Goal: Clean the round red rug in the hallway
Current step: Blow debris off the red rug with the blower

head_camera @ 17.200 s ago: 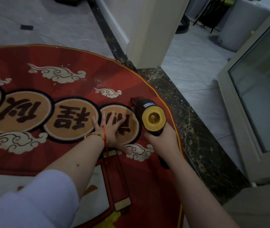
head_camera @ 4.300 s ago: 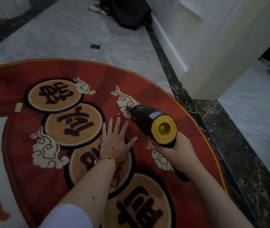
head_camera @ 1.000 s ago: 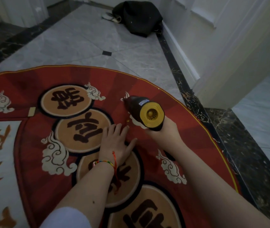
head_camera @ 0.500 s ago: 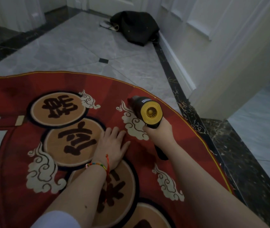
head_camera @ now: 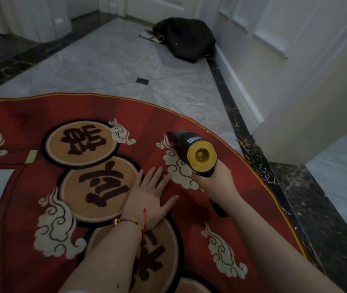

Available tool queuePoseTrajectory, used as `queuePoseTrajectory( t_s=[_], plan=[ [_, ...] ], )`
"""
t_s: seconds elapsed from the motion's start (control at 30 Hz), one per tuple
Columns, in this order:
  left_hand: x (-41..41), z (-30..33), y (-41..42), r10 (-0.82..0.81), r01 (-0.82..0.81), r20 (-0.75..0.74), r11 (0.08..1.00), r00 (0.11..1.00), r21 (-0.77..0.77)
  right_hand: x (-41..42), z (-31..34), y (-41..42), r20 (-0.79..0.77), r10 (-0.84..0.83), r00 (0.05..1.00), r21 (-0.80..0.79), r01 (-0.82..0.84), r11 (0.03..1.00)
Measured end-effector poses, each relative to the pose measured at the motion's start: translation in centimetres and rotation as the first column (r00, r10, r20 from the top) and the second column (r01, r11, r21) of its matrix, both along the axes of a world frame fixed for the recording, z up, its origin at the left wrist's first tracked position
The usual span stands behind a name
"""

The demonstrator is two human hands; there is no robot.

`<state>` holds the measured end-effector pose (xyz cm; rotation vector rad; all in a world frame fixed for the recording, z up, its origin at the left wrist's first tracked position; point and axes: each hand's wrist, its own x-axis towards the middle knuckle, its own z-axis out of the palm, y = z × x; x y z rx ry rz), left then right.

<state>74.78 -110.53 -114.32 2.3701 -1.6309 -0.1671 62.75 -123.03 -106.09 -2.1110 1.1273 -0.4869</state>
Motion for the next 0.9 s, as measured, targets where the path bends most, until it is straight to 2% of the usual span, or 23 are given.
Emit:
queuePoseTrajectory(
  t_s=[0.2, 0.4, 0.53, 0.7, 0.9],
  plan=[
    [0.2, 0.0, 0.0, -0.005, 0.005, -0.005, 1.000, 1.000, -0.019, 3.1, 1.1, -0.3, 0.004, 0.006, 1.000, -0.004, -0.006, 1.000],
    [0.0, 0.0, 0.1, 0.000, 0.000, -0.011, 1.000, 1.000, -0.018, 0.6, 0.1, 0.4, -0.029, -0.005, 1.000, 0.002, 0.005, 1.000],
    [0.2, -0.2, 0.0, -0.007, 0.007, 0.001, 1.000, 1.000, -0.008, 2.1, 0.6, -0.2, -0.008, -0.012, 1.000, -0.020, 0.012, 1.000],
    [0.2, -0.1, -0.2, -0.012, 0.012, 0.007, 1.000, 1.000, 0.019, -0.1, -0.1, 0.4, 0.026, -0.177, 0.984, -0.004, 0.177, 0.984],
    [0.4, -0.7, -0.4, -0.135, 0.135, 0.002, 0.991, 0.991, -0.008, -3.0, -0.9, -0.8, 0.045, -0.324, 0.945, 0.011, 0.323, 0.946]
  ],
)
